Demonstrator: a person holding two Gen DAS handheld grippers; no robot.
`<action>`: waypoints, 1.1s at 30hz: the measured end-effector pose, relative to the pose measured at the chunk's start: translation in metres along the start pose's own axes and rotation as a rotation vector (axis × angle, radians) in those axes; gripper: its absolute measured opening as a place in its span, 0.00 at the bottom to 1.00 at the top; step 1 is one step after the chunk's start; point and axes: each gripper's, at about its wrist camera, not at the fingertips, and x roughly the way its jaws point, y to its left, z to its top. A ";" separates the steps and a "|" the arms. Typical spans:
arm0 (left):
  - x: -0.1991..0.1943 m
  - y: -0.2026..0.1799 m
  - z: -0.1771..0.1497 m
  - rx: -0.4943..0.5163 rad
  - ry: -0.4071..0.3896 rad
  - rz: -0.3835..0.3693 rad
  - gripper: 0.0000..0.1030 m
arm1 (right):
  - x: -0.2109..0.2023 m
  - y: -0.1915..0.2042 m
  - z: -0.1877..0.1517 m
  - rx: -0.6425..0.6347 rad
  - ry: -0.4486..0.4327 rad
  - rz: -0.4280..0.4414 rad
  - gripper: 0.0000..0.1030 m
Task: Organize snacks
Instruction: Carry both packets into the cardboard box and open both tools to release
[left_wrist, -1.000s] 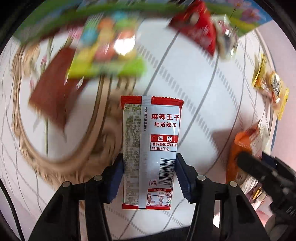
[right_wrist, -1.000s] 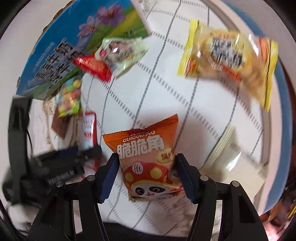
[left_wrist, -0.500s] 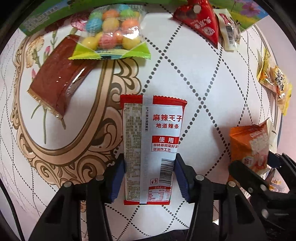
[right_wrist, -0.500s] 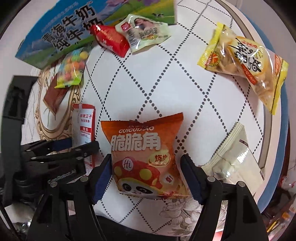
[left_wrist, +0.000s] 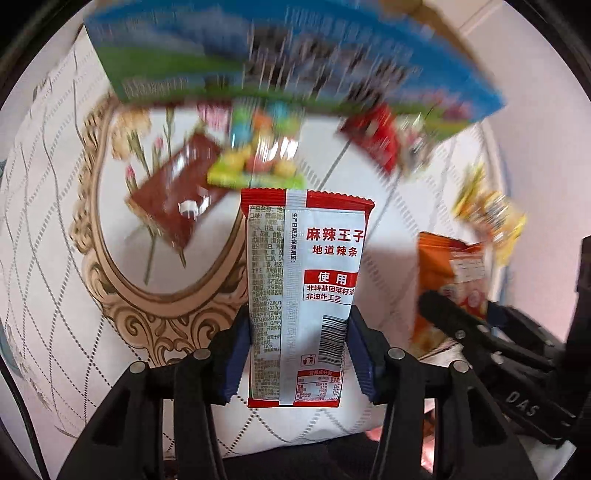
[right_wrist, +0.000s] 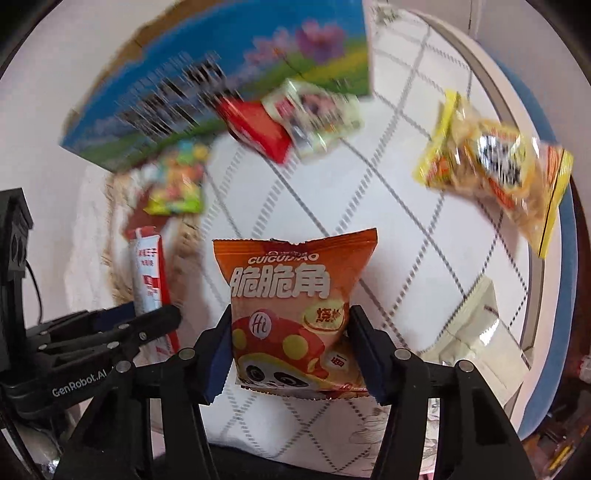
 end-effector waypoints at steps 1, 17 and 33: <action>-0.009 -0.002 0.004 0.001 -0.017 -0.009 0.45 | -0.009 0.004 0.005 -0.003 -0.020 0.019 0.59; -0.103 -0.009 0.181 0.014 -0.194 -0.079 0.45 | -0.106 0.040 0.168 -0.060 -0.272 0.077 0.59; 0.032 0.018 0.244 -0.124 0.147 -0.112 0.46 | -0.001 0.026 0.227 -0.044 -0.063 -0.047 0.59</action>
